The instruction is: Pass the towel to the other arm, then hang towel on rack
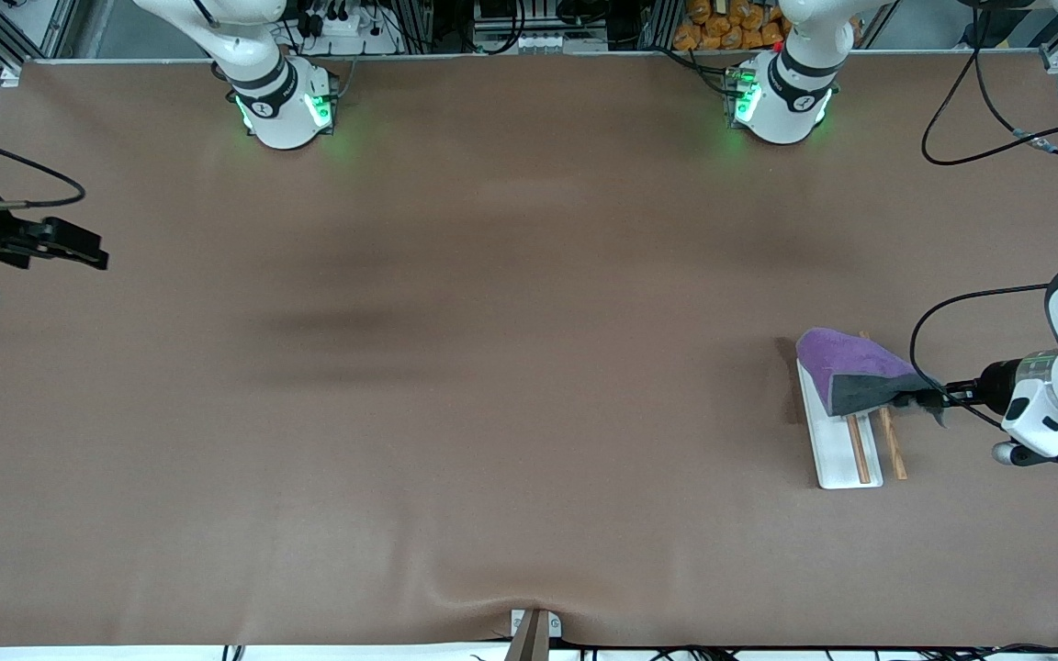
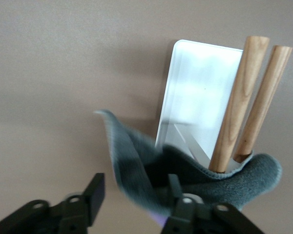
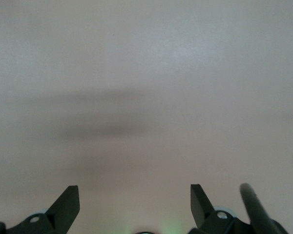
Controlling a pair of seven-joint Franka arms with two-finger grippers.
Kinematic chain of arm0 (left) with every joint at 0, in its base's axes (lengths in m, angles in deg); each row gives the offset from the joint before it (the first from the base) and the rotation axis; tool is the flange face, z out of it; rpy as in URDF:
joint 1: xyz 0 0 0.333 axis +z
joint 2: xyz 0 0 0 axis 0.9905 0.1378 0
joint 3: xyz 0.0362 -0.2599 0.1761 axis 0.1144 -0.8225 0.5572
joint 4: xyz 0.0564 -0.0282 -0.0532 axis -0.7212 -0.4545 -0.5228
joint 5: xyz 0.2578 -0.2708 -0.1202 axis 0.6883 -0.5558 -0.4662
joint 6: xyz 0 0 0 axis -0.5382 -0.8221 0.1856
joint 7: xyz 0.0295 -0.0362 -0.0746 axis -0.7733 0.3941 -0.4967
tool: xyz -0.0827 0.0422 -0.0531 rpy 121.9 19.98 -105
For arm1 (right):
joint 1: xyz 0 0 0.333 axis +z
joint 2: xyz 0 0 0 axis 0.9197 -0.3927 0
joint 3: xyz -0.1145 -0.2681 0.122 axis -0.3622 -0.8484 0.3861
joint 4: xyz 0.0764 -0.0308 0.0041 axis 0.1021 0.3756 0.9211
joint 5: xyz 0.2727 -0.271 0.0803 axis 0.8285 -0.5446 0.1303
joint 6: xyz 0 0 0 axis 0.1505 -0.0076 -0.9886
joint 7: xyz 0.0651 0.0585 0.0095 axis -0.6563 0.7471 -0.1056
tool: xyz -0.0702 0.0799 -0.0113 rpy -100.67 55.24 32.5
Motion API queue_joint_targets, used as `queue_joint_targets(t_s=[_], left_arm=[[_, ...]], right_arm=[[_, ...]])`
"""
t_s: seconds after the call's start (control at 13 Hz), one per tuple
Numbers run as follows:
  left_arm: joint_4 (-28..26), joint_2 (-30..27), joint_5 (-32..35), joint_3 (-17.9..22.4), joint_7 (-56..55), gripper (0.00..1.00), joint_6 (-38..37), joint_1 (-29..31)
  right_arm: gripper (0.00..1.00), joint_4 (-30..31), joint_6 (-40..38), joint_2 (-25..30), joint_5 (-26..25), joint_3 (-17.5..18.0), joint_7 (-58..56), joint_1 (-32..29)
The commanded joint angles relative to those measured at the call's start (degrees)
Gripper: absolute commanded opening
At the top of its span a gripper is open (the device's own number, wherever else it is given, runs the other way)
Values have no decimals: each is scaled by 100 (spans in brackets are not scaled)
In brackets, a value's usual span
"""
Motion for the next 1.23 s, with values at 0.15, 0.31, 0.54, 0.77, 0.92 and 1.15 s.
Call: queue_joint_targets(t_s=[0.15,0.31,0.54,0.77,0.92,1.15], left_arm=[[31,-247,150,-18,314,100,35,102],[14,-554,150,-27,296,100,-105,68],[23,-1108,159,-89,296,100,-562,23],[276,-1461,159,-124,331,100,-912,15],[601,-1600,159,-334,271,100,-1597,6],[577,-2127,141,-475,253,100,-1767,-12]], right_arm=[[100,184,-27,293,72,-136,-55,33],[100,184,-9,284,81,-241,-203,50],[100,184,26,258,124,-487,-486,68],[100,237,35,258,160,-523,-486,77],[100,237,35,258,160,-523,-495,77],[100,228,26,258,160,-523,-495,129]])
